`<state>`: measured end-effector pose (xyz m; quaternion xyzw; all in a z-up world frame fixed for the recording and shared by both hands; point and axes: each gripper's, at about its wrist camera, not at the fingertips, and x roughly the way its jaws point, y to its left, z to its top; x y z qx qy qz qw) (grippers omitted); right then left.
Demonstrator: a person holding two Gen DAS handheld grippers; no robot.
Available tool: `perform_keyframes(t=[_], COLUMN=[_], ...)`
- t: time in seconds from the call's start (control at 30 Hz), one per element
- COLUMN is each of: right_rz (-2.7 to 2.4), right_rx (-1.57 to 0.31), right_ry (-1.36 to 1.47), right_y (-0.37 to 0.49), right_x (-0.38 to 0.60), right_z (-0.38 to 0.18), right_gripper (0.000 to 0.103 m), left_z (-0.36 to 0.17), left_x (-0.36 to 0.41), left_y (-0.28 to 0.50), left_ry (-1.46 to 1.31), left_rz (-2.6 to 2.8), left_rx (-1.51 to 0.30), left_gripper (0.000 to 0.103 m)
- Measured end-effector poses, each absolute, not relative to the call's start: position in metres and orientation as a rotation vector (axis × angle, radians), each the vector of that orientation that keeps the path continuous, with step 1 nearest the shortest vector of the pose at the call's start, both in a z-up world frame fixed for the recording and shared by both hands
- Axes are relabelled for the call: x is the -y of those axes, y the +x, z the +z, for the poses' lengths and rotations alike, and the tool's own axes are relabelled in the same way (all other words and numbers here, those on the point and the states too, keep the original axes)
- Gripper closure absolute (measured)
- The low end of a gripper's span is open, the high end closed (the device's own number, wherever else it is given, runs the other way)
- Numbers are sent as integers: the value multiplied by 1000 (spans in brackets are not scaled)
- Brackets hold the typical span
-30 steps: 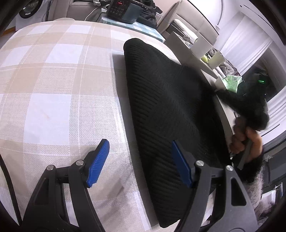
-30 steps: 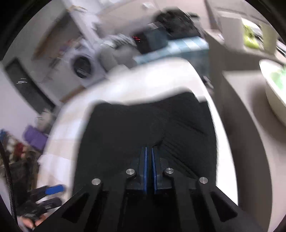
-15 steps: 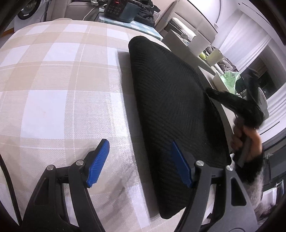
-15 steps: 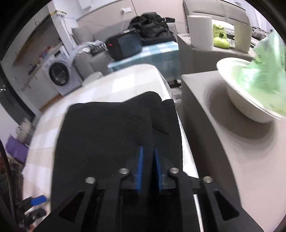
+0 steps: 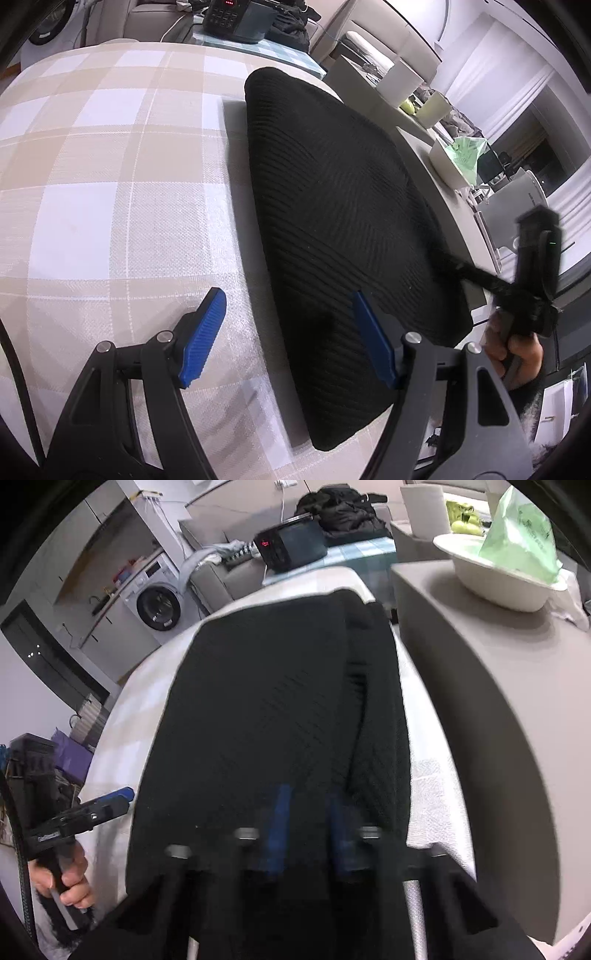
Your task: Fold small clothes
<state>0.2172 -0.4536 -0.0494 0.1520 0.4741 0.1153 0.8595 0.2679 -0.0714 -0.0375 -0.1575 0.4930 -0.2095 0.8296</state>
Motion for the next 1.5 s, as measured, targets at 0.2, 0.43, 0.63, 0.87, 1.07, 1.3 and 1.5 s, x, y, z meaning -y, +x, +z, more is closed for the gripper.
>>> perform_keyframes(t=[0.2, 0.43, 0.63, 0.87, 1.07, 1.3, 1.5], right_rz=[231, 86, 68, 162, 251, 401, 292], right_rx=[-874, -925, -935, -943, -957, -986, -1021], right_ry=[350, 310, 375, 419, 440, 415, 393], right_y=[195, 197, 206, 218, 232, 240, 217], right_x=[460, 458, 470, 452, 417, 339, 356], right_z=[-15, -30, -43, -51, -58, -64, -70], right_gripper=[95, 67, 56, 86, 86, 82, 79], left_z=[-39, -56, -62, -56, -52, -48, -40], left_x=[65, 72, 95, 81, 25, -35, -36], left_y=[267, 281, 301, 294, 268, 239, 219], left_ry=[-348, -387, -404, -397, -429, -451, -394], left_rz=[-432, -449, -492, -463, -347, -229, -209], left_rx=[-1042, -1079, -1059, -1015, -973, -957, -928], left_gripper=[34, 35, 75, 93, 93, 92, 89])
